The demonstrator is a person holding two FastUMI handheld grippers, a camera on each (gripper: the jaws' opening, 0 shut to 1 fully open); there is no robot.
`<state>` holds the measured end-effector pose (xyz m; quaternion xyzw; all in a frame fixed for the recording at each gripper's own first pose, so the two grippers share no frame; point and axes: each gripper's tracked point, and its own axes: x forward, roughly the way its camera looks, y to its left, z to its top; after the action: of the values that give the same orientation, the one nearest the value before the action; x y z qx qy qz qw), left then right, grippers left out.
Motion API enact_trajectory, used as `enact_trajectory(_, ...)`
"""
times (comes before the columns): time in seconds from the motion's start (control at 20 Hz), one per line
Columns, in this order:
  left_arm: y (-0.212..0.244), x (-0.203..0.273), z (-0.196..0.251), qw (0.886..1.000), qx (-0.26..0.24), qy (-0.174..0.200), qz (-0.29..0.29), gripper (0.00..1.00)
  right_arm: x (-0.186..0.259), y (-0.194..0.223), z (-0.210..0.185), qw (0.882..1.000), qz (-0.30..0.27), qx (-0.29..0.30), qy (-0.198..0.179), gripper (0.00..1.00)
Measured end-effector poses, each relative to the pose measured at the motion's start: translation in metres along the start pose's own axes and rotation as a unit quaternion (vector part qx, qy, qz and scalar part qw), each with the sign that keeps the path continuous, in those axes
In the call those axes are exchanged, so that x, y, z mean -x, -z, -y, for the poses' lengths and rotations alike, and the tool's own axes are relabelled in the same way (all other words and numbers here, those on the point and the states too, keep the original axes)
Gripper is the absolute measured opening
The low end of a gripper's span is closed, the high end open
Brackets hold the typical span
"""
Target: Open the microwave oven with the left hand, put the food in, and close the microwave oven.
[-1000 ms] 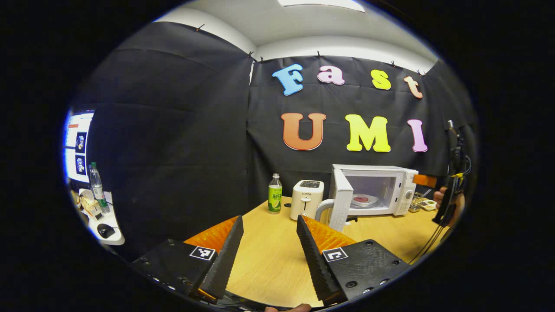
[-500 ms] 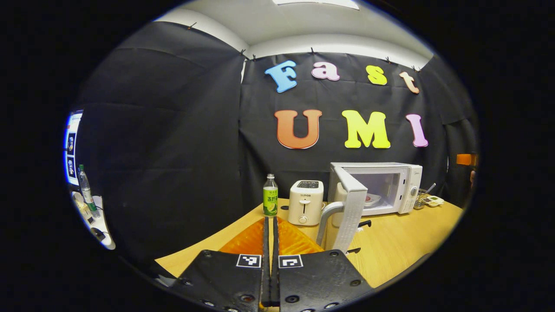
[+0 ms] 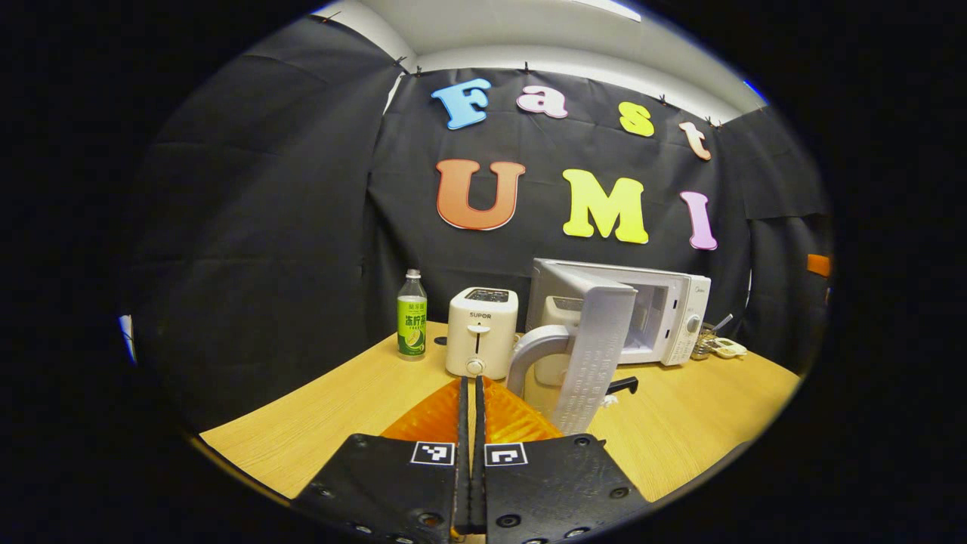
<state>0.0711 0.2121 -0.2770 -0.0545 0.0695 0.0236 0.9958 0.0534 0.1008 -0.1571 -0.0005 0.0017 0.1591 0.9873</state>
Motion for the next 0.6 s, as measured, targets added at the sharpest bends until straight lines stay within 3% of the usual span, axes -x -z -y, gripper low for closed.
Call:
enact_trajectory(0.1, 0.000, -0.002, 0.002, 1.000, -0.013, -0.009, 0.002, 0.00, 0.005, -0.006, 0.008, 1.000, 0.002, -0.006, 0.001, 0.91)
enact_trajectory(0.15, -0.001, -0.002, 0.009, 1.000, -0.012, -0.002, 0.002, 0.00, 0.007, -0.009, 0.013, 1.000, 0.003, -0.007, 0.002, 1.00)
enact_trajectory(0.2, -0.002, 0.000, 0.019, 1.000, -0.005, 0.012, 0.005, 0.00, 0.008, -0.011, 0.016, 1.000, 0.005, -0.009, 0.002, 1.00)
enact_trajectory(0.25, -0.001, 0.000, 0.030, 1.000, 0.003, 0.027, 0.003, 0.00, 0.010, -0.014, 0.019, 1.000, 0.009, -0.010, 0.003, 0.91)
enact_trajectory(0.45, 0.003, 0.000, 0.075, 0.997, 0.004, 0.071, 0.006, 0.00, 0.015, -0.024, 0.032, 1.000, 0.031, -0.004, 0.004, 0.91)
enact_trajectory(0.5, 0.003, -0.003, 0.088, 0.997, -0.001, 0.081, 0.009, 0.00, 0.015, -0.024, 0.034, 0.999, 0.035, -0.002, 0.003, 1.00)
enact_trajectory(0.55, 0.003, -0.006, 0.101, 0.996, -0.007, 0.093, 0.008, 0.00, 0.016, -0.024, 0.035, 0.999, 0.038, -0.004, 0.001, 1.00)
enact_trajectory(0.6, 0.003, -0.007, 0.113, 0.994, -0.012, 0.107, 0.009, 0.00, 0.016, -0.023, 0.037, 0.999, 0.037, -0.008, -0.001, 0.91)
